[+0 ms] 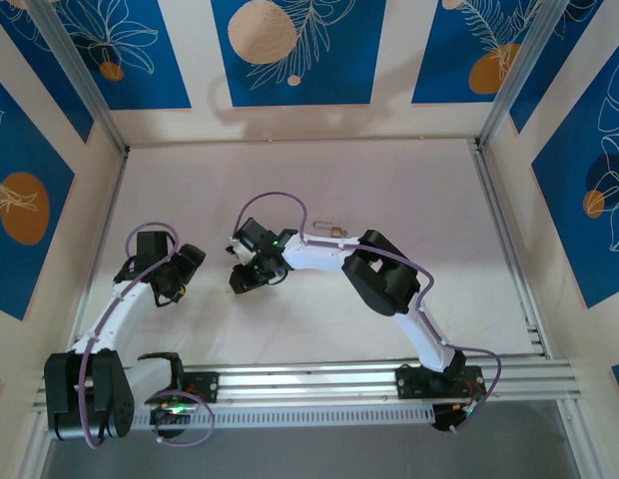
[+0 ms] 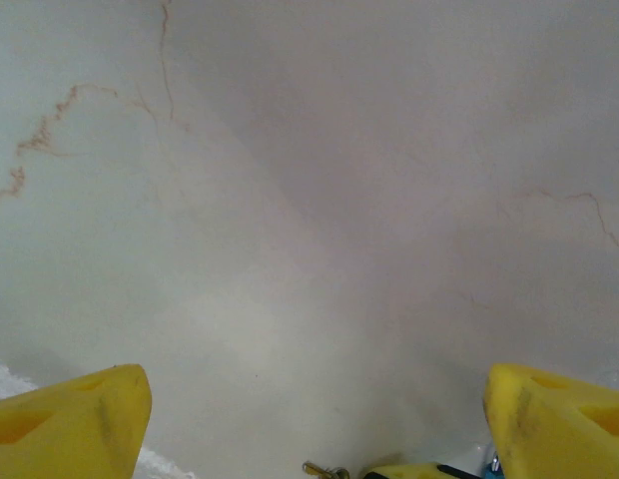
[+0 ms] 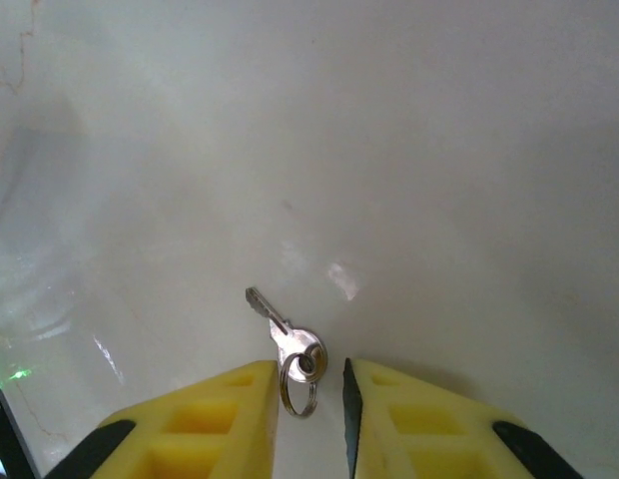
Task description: Unlock with the key
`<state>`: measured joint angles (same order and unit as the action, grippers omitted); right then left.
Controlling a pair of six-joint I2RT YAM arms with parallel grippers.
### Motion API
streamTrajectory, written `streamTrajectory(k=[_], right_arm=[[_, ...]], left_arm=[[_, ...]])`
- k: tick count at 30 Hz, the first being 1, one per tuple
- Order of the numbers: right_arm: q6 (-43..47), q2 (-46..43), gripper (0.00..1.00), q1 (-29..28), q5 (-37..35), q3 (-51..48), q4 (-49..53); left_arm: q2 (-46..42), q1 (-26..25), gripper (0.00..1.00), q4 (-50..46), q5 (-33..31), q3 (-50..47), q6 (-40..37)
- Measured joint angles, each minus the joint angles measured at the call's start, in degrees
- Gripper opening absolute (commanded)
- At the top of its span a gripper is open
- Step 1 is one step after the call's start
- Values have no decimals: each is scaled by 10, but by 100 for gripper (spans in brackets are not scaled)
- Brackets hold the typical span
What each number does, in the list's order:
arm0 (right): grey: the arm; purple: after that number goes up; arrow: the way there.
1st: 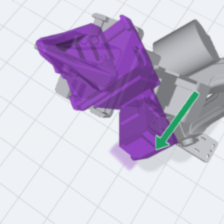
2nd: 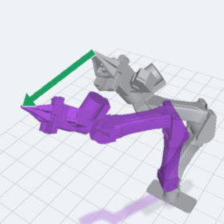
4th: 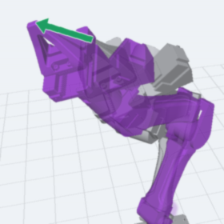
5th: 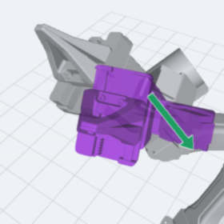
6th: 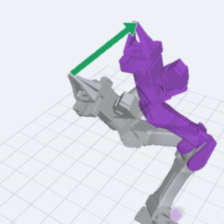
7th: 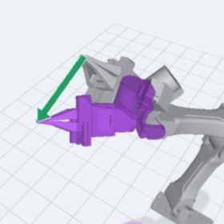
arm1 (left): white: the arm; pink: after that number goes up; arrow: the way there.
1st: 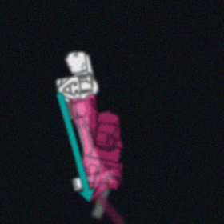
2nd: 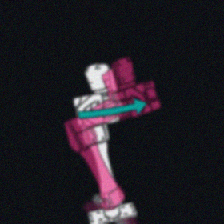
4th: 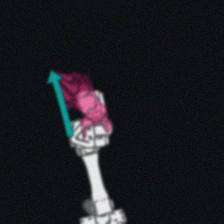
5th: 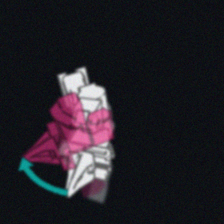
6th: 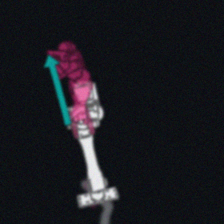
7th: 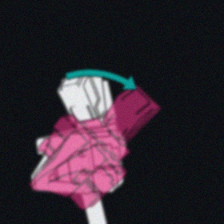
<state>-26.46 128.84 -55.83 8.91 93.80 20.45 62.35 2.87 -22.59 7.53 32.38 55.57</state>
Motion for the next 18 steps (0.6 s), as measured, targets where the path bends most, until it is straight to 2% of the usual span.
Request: streamTrajectory(k=[6,18], right_arm=[[4,0,12,0,0,0,0],[4,0,6,-3,1,0,-6]], left_arm=[[0,2,86,7,4,-4,0],[-1,5,86,8,10,-5,0]])
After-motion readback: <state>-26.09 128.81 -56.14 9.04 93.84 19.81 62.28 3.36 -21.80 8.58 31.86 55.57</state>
